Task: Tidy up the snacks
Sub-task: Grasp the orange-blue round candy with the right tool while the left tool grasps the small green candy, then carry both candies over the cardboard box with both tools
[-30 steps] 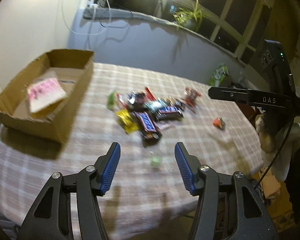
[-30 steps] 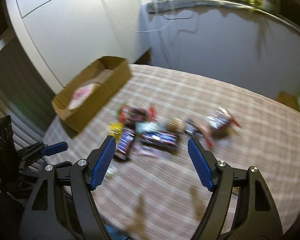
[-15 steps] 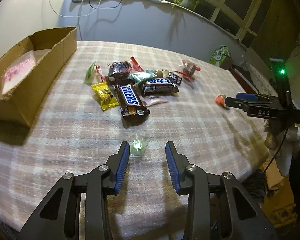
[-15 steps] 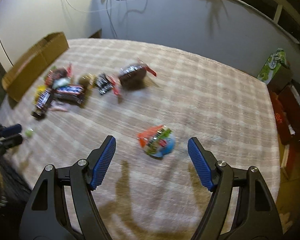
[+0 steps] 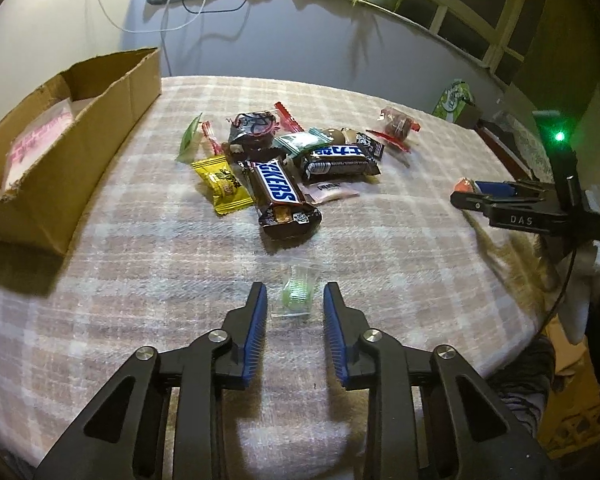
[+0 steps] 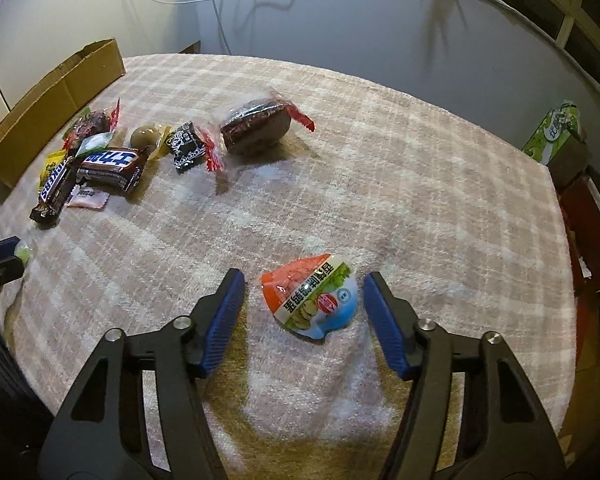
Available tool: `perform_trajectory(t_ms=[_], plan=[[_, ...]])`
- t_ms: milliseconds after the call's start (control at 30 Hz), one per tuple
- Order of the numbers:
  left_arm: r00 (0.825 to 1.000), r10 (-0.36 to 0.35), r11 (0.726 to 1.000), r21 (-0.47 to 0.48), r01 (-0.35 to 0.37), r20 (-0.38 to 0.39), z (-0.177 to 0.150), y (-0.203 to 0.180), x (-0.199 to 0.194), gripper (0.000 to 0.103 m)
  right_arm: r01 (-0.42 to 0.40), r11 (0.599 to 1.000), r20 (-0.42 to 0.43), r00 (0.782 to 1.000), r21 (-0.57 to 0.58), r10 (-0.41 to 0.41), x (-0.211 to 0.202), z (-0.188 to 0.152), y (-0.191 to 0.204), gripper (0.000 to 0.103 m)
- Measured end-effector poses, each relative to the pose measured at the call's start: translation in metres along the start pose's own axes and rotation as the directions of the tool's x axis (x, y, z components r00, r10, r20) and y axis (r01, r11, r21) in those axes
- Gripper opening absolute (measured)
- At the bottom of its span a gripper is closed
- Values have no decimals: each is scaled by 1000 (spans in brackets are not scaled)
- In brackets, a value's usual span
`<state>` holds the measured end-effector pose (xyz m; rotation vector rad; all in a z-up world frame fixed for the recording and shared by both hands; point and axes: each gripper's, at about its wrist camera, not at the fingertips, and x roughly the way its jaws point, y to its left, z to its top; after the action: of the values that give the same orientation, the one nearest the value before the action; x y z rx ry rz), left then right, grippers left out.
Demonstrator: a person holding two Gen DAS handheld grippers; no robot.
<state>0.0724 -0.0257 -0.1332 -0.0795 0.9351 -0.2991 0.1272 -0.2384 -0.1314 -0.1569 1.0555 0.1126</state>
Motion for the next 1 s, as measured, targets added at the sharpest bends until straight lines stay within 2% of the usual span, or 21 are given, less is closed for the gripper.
perform_trajectory(t_ms=[100,433,667,1000], plan=[[1000,2,1000,12,-2,3,1,-3,2,24,-1,1000,-2,1000,3,1,-2,-1,-1,48],[999,0,1000,-5,0,32,3,-2,-4,23,-3,1000,16,1000,27,3,-14,-4,-2,43],[1000,-1,1000,7,1,19,-1,-4,-2,23,-6,1000,24,1000,28,5,-19,-2,-1,42],[995,2,1000,-10,-1,104,9,5,-36,23,-50,999,99,994,8,48,-52,8,19,41]])
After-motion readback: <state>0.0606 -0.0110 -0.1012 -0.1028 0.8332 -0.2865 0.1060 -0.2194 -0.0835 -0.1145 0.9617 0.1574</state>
